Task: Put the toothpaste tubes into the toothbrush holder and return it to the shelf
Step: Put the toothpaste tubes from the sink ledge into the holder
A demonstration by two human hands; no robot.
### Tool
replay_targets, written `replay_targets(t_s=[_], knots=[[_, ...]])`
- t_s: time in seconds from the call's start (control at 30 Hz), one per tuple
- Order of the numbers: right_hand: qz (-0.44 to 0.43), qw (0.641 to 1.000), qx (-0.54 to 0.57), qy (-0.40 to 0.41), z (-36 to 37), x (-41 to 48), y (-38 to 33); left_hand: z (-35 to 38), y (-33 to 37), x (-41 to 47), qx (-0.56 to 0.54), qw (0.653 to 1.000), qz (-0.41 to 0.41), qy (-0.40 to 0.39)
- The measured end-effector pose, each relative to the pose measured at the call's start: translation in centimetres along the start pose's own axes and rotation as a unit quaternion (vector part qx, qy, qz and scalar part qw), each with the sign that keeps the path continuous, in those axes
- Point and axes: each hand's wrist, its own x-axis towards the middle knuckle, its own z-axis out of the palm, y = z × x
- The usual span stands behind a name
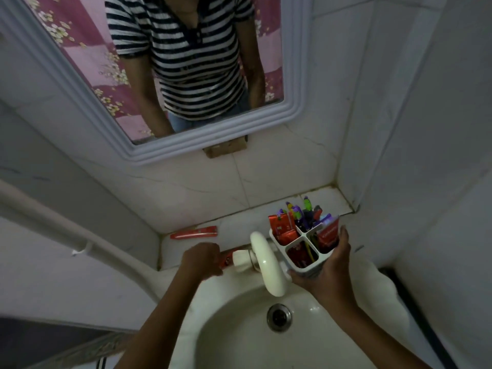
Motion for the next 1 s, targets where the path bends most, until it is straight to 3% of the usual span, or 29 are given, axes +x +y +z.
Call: replay_targets(t_s=[0.2, 0.57, 0.7, 0.8, 0.93, 1.0], knots=[[-0.017, 1.0, -0.024, 0.003, -0.1, 0.1, -0.1, 3.8, -0.3, 0.8, 0.032, 0.994, 0.0, 0.108], [-0.014, 1.0, -0.019, 0.0, 0.0, 0.2, -0.5, 2.0, -0.6, -0.1, 0.087, 0.98, 0.05, 0.172], [-0.012, 1.0, -0.018, 0.003, 0.0, 0.1, -0.9, -3.4, -1.1, -1.9, -0.102, 0.96, 0.04, 0.258], [-0.015, 1.0, -0.022, 0.005, 0.0, 0.0, -0.8, -8.2, 1.2, -3.6, -0.299, 0.91, 0.044, 0.285], [-0.015, 1.0, -0.023, 0.008, -0.1, 0.0, -0.8, -12.1, 8.3, -5.4, -0.44, 0.858, 0.154, 0.217], [-0.012, 0.999, -0.029, 0.006, 0.0, 0.1, -0.8, -12.1, 11.4, -5.0, -0.461, 0.852, 0.192, 0.159]])
